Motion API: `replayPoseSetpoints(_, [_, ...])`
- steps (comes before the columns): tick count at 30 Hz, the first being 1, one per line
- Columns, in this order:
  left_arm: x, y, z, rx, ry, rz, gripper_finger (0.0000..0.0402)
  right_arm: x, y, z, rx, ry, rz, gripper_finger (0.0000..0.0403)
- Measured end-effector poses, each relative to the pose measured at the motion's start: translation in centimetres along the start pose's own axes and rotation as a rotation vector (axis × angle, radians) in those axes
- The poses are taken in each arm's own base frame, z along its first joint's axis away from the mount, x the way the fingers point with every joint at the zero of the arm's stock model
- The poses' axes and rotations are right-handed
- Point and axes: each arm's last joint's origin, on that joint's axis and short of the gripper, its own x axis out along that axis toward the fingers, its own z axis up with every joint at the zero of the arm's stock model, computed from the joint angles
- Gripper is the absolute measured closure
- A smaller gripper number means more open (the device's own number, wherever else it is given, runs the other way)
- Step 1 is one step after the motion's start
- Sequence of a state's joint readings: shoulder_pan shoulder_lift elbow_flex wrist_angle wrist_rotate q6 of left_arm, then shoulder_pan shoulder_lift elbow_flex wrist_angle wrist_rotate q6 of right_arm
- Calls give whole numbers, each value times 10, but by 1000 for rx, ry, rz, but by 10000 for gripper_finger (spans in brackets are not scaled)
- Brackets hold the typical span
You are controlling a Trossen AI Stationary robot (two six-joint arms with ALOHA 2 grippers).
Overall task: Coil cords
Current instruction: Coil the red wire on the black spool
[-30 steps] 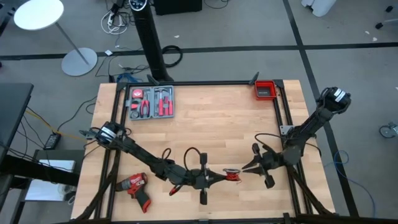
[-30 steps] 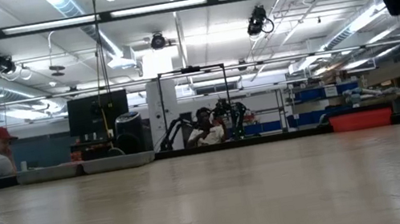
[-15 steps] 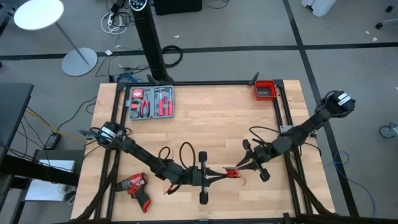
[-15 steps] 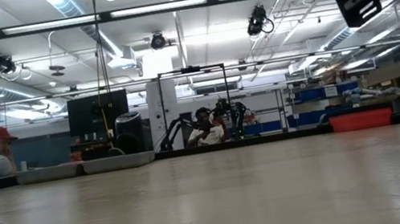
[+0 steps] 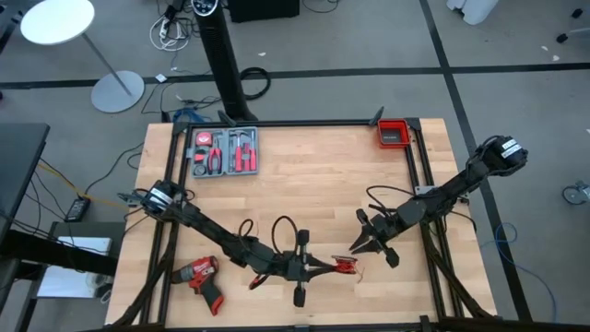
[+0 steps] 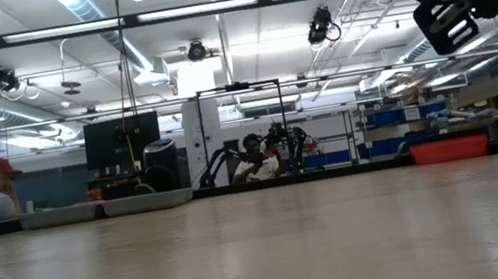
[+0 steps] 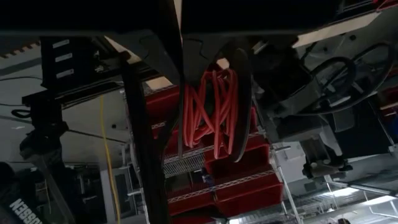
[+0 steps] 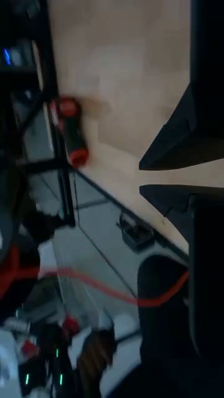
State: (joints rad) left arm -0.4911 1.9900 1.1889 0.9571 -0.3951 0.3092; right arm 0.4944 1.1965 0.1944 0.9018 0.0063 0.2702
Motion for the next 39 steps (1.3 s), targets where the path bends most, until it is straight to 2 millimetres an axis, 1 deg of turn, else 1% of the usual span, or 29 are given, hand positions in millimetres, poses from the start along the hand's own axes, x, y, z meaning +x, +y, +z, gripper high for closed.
replayPoseSetpoints(5, [0, 0, -2, 6, 15, 1, 402, 0, 1, 1, 47, 17, 115, 343])
replayPoseSetpoints(11, [-1, 0, -5, 24, 91, -8, 402, 0, 2, 2, 63, 20, 130, 308])
replayPoseSetpoints(15, [-3, 5, 4, 22, 116, 10, 402, 0, 2, 0, 78, 47, 164, 284])
replayPoseSetpoints(18, [-4, 7, 9, 19, 118, 18, 402, -1, 3, -1, 79, 58, 187, 275])
replayPoseSetpoints(26, [-5, 8, 7, 31, 148, 53, 402, 0, 3, -1, 90, 64, 188, 275])
replayPoseSetpoints(32, [-5, 10, 7, 35, 160, 99, 402, 2, 2, -8, 93, 100, 176, 275])
replayPoseSetpoints(39, [-5, 10, 7, 37, 163, 106, 402, 6, -5, -13, 70, 110, 122, 280])
